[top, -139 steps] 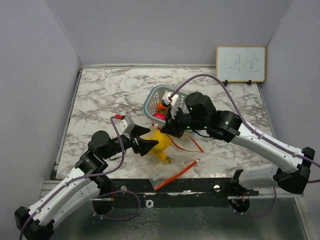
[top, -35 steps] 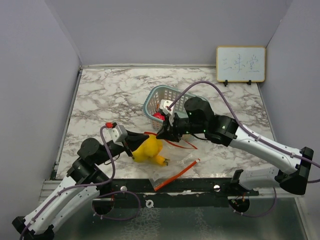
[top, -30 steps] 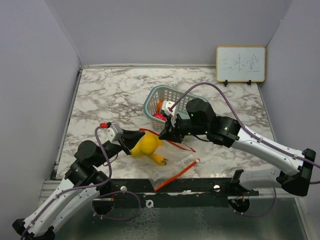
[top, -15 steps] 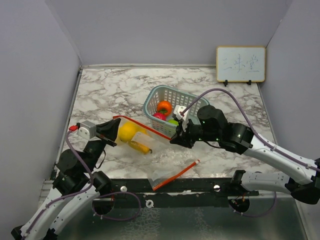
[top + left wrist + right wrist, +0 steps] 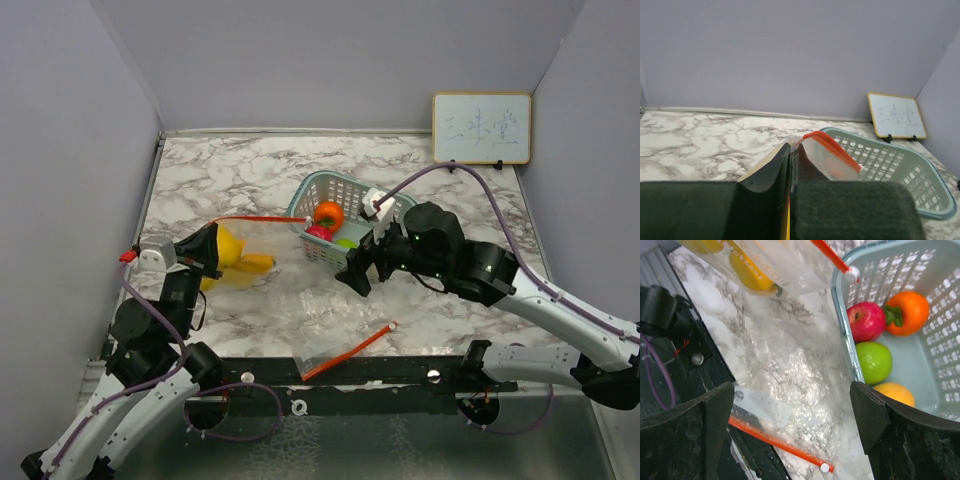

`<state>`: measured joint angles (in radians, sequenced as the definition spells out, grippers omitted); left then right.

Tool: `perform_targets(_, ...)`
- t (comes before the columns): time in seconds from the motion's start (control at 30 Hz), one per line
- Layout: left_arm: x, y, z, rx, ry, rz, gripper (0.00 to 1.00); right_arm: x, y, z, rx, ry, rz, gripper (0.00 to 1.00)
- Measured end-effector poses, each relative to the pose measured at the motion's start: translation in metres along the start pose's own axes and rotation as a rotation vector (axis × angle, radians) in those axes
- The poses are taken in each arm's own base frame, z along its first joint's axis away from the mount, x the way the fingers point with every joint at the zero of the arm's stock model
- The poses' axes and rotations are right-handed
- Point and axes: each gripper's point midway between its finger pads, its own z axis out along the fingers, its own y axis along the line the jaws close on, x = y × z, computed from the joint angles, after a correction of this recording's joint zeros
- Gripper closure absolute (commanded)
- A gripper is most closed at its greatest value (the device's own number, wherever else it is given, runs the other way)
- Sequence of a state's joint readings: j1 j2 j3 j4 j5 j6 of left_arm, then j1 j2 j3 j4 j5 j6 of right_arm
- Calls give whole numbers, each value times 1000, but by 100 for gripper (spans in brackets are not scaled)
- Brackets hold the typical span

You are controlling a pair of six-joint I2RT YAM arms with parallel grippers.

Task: Place the food in the zip-top bag and seal the zipper
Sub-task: Place the zipper food storage bag at the center of the board, then pick up the zipper food storage bag at the center of the board.

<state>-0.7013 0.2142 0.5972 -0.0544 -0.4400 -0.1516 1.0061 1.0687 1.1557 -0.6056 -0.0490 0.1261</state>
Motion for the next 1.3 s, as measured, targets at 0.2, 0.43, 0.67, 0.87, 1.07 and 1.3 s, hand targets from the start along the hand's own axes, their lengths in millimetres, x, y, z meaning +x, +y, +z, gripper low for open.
perform_targets(0.2, -14, 34, -1, -193, -76, -2, 93, -17, -2, 0, 19, -34, 17, 1)
perform_targets(0.43, 12, 62, 2, -414, 25, -24, 1, 23, 0, 21, 1, 102, 32, 12)
perform_targets(0.67, 17, 29, 15, -244, 90, -33, 1, 45, 59, 21, -194, 158, -71, 11)
perform_targets(0.87, -10, -17, 17, 12, 74, -54, 1, 118, 108, 33, -321, 328, -149, 10)
perform_targets(1.07, -9, -30, 6, 110, 93, -48, 2, 191, 100, 45, -257, 520, -180, 10)
perform_targets(1.3, -8, -25, -6, 113, 99, -48, 2, 200, 88, 63, -178, 508, -215, 12)
